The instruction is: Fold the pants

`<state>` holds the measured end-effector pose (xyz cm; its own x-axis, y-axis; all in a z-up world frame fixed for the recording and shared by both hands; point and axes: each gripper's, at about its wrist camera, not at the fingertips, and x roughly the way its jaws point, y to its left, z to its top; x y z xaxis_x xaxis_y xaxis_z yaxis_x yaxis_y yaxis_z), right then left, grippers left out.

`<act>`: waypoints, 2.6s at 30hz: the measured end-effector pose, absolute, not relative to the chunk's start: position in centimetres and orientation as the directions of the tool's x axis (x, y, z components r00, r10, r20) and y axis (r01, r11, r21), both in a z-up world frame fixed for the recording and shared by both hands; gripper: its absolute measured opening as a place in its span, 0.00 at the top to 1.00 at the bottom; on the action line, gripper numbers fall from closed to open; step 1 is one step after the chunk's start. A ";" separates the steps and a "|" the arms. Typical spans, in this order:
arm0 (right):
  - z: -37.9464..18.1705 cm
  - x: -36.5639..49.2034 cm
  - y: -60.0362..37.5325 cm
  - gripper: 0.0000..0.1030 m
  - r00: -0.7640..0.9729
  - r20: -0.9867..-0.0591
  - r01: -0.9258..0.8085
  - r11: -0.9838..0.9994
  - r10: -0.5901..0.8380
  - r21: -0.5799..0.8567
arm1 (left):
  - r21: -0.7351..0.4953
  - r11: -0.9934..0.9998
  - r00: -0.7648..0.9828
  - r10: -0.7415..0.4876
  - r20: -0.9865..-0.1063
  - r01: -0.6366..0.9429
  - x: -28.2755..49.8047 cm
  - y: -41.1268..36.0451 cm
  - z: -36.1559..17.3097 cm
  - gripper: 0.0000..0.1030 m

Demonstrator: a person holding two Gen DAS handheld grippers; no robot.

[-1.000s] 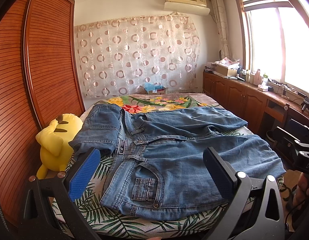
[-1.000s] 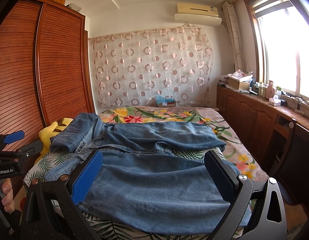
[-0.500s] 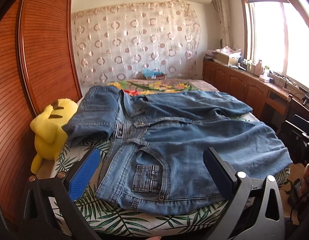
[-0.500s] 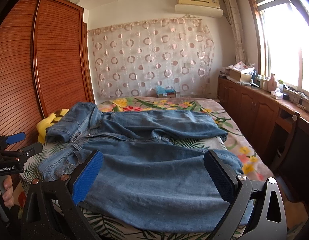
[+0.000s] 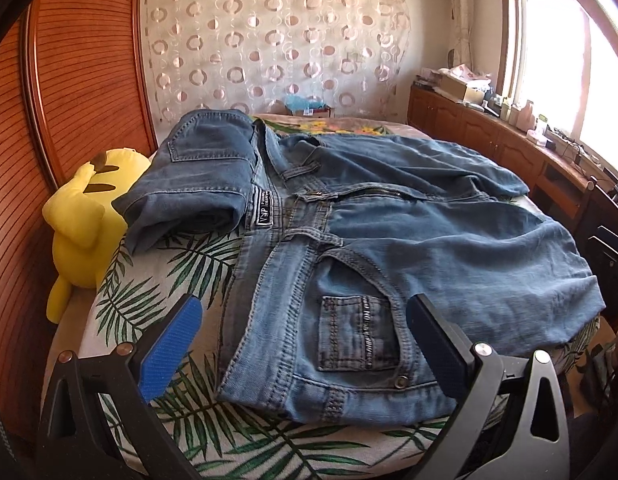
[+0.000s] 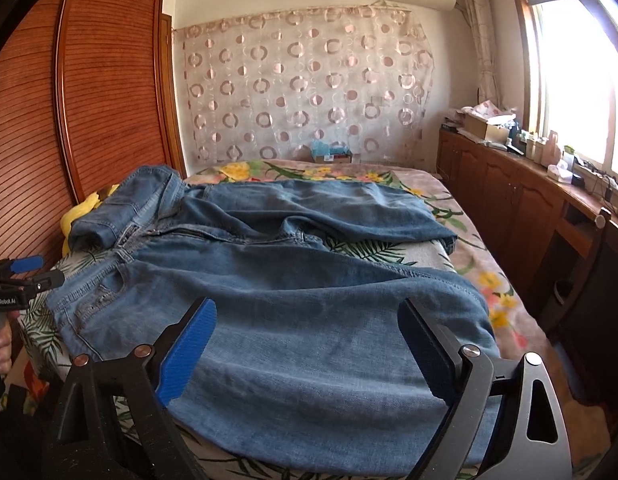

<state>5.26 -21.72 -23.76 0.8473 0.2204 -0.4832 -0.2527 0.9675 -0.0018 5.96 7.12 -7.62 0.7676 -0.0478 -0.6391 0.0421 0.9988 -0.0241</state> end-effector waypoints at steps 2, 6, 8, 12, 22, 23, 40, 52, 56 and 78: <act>-24.1 5.7 -21.7 0.16 0.839 -0.493 -0.265 0.964 0.232 0.003 | -0.028 0.998 0.761 -0.060 -0.646 0.055 6.7 7.5 -7.9 0.05; -24.4 6.4 -21.8 0.17 0.823 -0.514 -0.279 0.960 0.242 0.006 | -0.015 0.996 0.745 -0.073 -0.663 0.084 8.3 7.9 -8.2 0.14; -24.5 6.6 -21.6 0.17 0.819 -0.519 -0.281 0.960 0.245 0.010 | -0.026 0.995 0.731 -0.087 -0.677 0.094 9.0 8.3 -8.4 0.24; -24.4 6.8 -21.6 0.17 0.808 -0.531 -0.297 0.955 0.255 0.006 | 0.000 0.994 0.700 -0.079 -0.710 0.113 11.1 8.8 -9.3 0.37; -24.1 6.9 -22.8 0.17 0.819 -0.515 -0.291 0.957 0.254 0.009 | -0.033 0.988 0.610 -0.119 -0.783 0.151 13.5 9.4 -11.4 0.68; -24.1 7.0 -22.8 0.17 0.819 -0.516 -0.289 0.957 0.252 0.009 | -0.030 0.988 0.613 -0.119 -0.781 0.153 13.4 9.4 -11.3 0.78; -23.9 6.7 -22.4 0.17 0.825 -0.533 -0.228 0.974 0.188 -0.010 | -0.045 0.996 0.645 -0.083 -0.759 0.075 11.5 12.6 -10.4 0.97; -23.3 4.9 -24.6 0.17 0.794 -0.597 -0.172 0.984 0.118 -0.034 | -0.035 0.998 0.663 -0.064 -0.746 0.057 8.3 12.3 -9.6 0.55; -22.9 3.6 -25.4 0.17 0.777 -0.624 -0.161 0.985 0.084 -0.067 | -0.033 0.997 0.650 -0.069 -0.757 0.067 7.2 12.4 -10.4 0.41; -20.8 0.3 -23.9 0.36 0.668 -0.733 -0.285 0.954 0.130 -0.091 | -0.083 0.995 0.659 -0.098 -0.746 0.054 5.3 12.6 -12.2 0.27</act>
<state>0.30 -23.94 -20.83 0.6678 0.1300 -0.7329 -0.2852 0.9542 -0.0906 5.31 12.64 -12.25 0.6586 -0.0983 -0.7461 0.0542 0.9951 -0.0832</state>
